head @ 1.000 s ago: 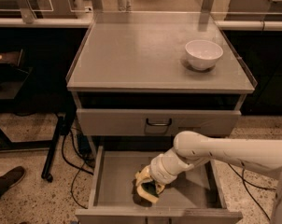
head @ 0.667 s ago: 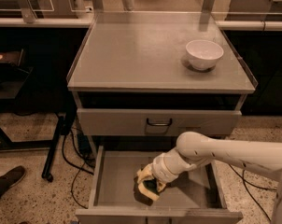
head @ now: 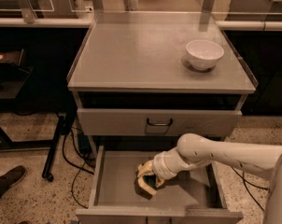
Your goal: Place sponge into middle drawer
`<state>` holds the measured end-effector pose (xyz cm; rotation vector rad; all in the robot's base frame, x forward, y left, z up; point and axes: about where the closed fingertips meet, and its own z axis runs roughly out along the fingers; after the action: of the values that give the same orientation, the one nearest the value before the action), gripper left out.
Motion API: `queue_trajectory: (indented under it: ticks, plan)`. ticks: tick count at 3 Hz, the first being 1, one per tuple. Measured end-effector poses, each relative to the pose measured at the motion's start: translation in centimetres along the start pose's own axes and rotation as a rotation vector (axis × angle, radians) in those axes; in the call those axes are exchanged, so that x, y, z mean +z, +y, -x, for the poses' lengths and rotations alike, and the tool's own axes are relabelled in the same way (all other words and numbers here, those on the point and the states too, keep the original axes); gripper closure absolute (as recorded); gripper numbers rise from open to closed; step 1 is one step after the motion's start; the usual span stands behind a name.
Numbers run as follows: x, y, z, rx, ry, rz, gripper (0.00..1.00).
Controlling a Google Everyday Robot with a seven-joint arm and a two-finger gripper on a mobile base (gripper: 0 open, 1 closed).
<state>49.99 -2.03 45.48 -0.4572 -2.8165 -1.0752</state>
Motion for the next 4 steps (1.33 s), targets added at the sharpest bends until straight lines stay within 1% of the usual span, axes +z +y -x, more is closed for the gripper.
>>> queue_trajectory:
  ticks: [2, 3, 4]
  plan:
    - [2.8, -2.6, -0.5, 0.037, 0.004, -0.045, 1.00]
    - [4.4, -3.1, 0.5, 0.042, -0.024, -0.042, 1.00]
    - [5.1, -3.3, 0.8, 0.045, -0.023, -0.036, 1.00]
